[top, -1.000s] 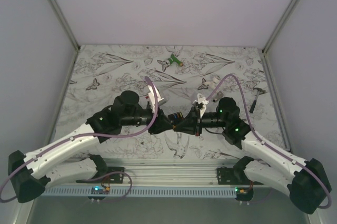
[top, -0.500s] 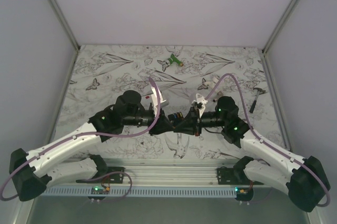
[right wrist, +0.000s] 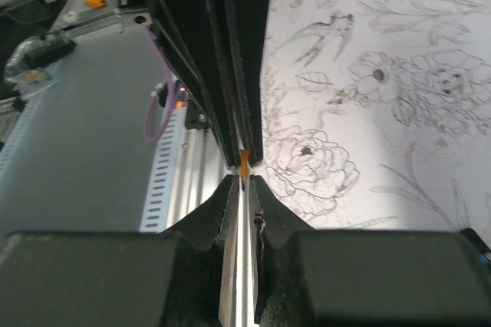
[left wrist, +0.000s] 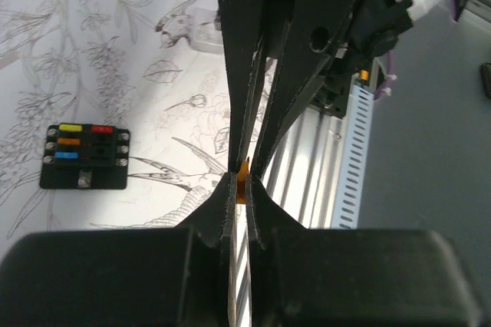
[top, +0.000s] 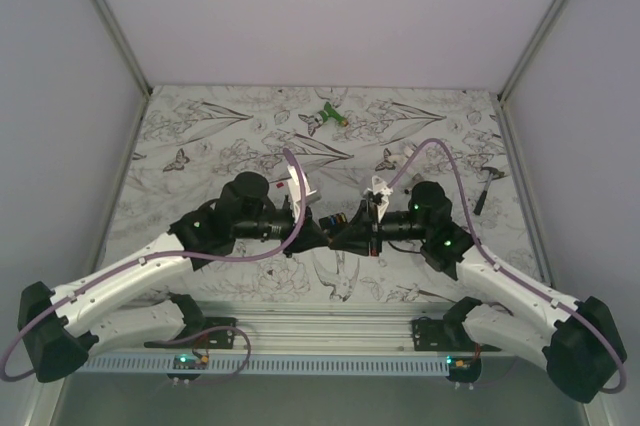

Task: Snap on the fuse box
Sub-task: Pick up the fuse from the center of the board.

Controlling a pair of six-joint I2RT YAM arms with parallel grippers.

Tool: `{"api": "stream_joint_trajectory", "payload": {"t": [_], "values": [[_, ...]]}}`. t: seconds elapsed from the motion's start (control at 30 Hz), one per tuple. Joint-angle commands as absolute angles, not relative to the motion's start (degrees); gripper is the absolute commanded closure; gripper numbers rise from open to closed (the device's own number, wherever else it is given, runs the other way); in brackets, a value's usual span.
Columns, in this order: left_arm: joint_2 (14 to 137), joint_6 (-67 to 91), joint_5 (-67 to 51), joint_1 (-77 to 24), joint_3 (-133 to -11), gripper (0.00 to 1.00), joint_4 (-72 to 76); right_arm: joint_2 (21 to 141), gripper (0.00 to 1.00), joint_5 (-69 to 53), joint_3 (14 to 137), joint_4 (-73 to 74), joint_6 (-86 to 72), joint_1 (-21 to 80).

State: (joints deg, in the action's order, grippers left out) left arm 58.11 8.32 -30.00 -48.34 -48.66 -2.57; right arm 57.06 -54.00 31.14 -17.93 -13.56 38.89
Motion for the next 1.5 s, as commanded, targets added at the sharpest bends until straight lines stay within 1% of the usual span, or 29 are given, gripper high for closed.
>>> {"api": "stream_joint_trajectory", "payload": {"t": [0.0,0.07,0.13,0.27,0.47,0.63,0.7,1.0,1.2,1.47], "values": [[57.9,9.84,-22.35,-48.34,-46.91,1.0,-0.52,56.96,0.8,-47.47,33.33,-11.21,-10.29,36.95],[58.4,12.03,-16.6,-48.19,-46.28,1.0,-1.2,57.55,0.74,-44.23,33.75,-7.5,-9.34,34.91],[59.17,14.25,-12.03,-47.95,-46.09,1.0,-2.57,58.43,0.71,-40.77,34.12,-4.32,-8.52,33.46],[61.47,20.16,-3.71,-47.32,-46.82,1.0,-6.66,61.85,0.74,-29.59,34.87,-1.02,-9.14,32.27],[65.37,25.79,1.19,-46.1,-48.75,1.0,-10.43,68.19,0.75,-16.3,36.13,0.09,-10.52,31.99],[70.84,28.7,0.81,-44.12,-51.7,1.0,-12.43,73.61,0.75,-9.81,37.65,0.45,-11.52,31.99],[73.31,29.43,0.14,-43.73,-53.01,1.0,-12.91,76.0,0.78,-7.19,38.18,0.41,-12.44,31.99],[83.37,31.36,-1.32,-42.61,-59.39,1.0,-16.27,83.85,0.81,-7.31,38.3,-2.55,-13.9,32.52],[86.33,31.63,-1.75,-42.23,-61.76,1.0,-18.22,87.23,0.82,-9.54,38.5,-4.02,-14.22,33.97],[88.02,32.47,-1.29,-42.1,-62.73,1.0,-20.31,88.51,0.82,-12.41,38.73,-7.27,-15.79,36.95]]}}
